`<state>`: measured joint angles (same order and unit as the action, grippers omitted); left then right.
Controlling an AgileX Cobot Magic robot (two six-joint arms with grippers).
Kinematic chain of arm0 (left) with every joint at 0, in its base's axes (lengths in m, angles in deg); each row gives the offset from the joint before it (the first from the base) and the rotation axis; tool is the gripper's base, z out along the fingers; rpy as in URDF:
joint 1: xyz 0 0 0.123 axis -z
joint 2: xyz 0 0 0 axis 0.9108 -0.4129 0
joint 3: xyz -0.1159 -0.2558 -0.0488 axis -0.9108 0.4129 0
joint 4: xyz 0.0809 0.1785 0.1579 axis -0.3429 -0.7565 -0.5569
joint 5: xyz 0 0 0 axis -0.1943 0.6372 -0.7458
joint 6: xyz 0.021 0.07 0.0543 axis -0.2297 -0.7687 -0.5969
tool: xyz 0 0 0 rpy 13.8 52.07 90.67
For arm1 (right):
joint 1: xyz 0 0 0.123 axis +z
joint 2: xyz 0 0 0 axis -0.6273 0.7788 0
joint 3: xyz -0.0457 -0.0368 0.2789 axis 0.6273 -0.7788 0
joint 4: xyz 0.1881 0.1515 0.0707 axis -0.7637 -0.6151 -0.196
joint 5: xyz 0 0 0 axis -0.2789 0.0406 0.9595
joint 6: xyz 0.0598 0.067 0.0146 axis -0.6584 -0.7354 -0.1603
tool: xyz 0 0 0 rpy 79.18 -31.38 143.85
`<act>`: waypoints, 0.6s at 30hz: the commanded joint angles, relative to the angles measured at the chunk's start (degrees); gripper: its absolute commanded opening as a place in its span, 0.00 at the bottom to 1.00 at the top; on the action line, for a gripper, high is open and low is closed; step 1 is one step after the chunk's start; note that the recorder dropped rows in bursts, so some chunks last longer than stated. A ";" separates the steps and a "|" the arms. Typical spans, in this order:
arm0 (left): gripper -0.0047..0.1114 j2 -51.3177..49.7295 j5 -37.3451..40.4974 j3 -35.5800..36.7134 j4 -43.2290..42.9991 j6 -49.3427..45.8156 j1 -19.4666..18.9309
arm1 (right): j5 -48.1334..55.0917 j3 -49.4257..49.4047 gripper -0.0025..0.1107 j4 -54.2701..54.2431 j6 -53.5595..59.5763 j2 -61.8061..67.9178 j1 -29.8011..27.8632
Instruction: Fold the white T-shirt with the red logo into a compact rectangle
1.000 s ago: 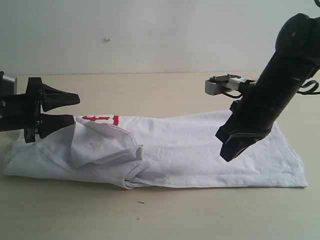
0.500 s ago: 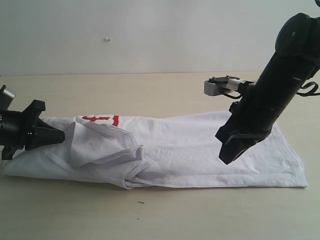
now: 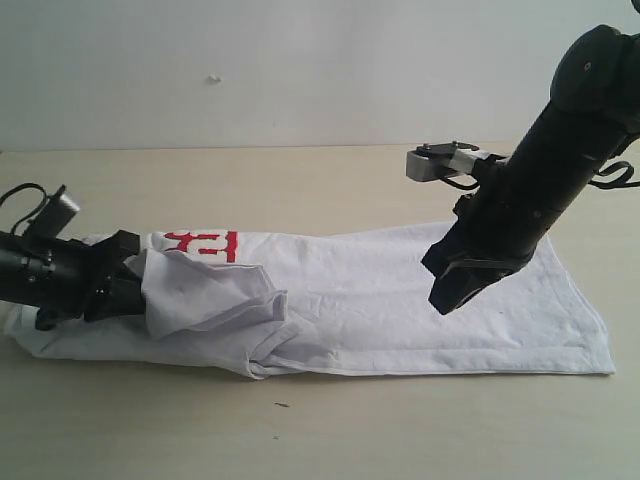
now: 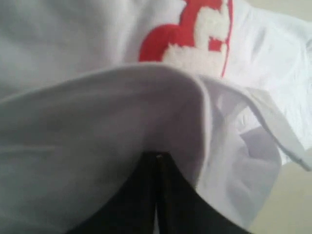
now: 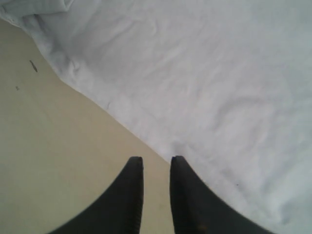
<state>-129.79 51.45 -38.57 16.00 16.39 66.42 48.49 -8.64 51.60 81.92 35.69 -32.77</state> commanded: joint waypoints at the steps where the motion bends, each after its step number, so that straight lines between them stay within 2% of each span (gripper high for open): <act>1: 0.06 0.41 -0.32 0.27 3.58 -0.24 3.31 | -0.68 0.39 0.21 -0.51 0.51 -0.71 -0.08; 8: 0.06 0.41 -0.44 0.27 20.05 -3.66 4.61 | -0.81 0.39 0.21 -0.51 0.51 -0.71 -0.08; 12: 0.06 -0.13 -2.08 -1.72 20.05 -3.66 4.61 | -1.33 0.39 0.21 -0.51 0.51 -0.71 -0.08; 18: 0.06 -2.19 -4.28 -7.09 20.05 3.38 4.61 | -2.33 0.39 0.21 -0.51 0.51 -0.71 -0.08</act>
<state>-131.20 48.62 -43.31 35.10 16.36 70.83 47.09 -8.64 51.40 81.92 35.69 -32.77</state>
